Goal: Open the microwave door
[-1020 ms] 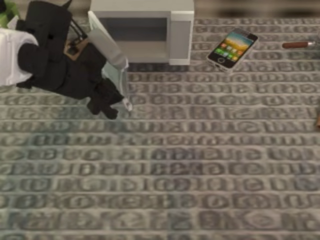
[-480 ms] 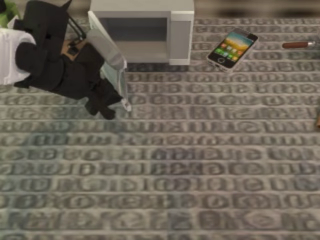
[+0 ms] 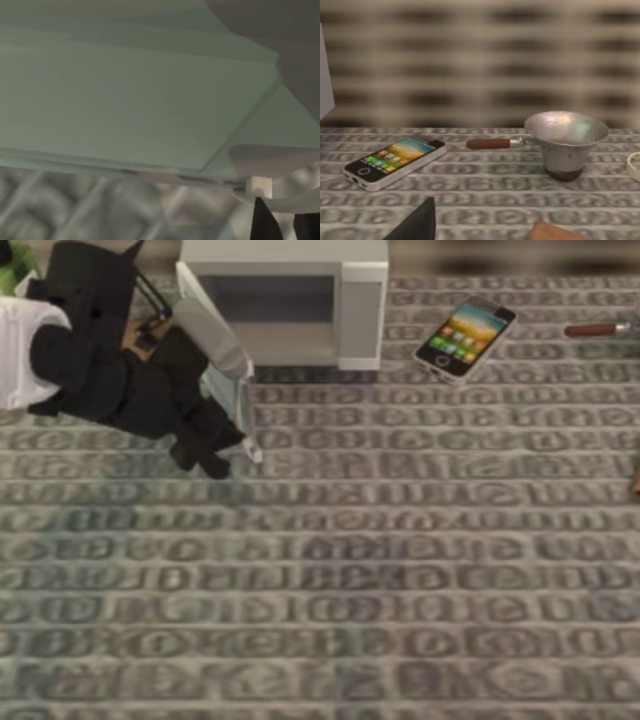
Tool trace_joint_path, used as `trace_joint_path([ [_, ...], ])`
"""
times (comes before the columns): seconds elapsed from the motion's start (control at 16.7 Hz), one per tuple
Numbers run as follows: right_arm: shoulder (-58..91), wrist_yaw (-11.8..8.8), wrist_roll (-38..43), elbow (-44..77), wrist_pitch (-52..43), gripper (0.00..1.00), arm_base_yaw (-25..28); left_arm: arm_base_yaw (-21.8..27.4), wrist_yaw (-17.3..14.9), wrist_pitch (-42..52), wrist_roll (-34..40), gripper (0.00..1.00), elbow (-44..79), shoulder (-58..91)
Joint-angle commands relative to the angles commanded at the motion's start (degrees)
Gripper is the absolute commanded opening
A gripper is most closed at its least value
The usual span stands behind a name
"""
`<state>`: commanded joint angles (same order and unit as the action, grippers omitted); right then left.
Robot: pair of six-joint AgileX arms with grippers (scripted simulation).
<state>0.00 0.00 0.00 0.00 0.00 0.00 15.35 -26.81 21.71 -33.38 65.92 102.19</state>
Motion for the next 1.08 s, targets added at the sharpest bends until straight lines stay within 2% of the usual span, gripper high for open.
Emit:
trace_joint_path([
  [0.66, 0.0, 0.0, 0.0, 0.0, 0.0, 1.00, 0.0, 0.2, -0.3, 0.2, 0.1, 0.00, -0.3, 0.0],
  [1.08, 0.0, 0.0, 0.0, 0.0, 0.0, 1.00, 0.0, -1.8, -2.6, 2.7, -4.9, 0.00, 0.9, 0.3],
])
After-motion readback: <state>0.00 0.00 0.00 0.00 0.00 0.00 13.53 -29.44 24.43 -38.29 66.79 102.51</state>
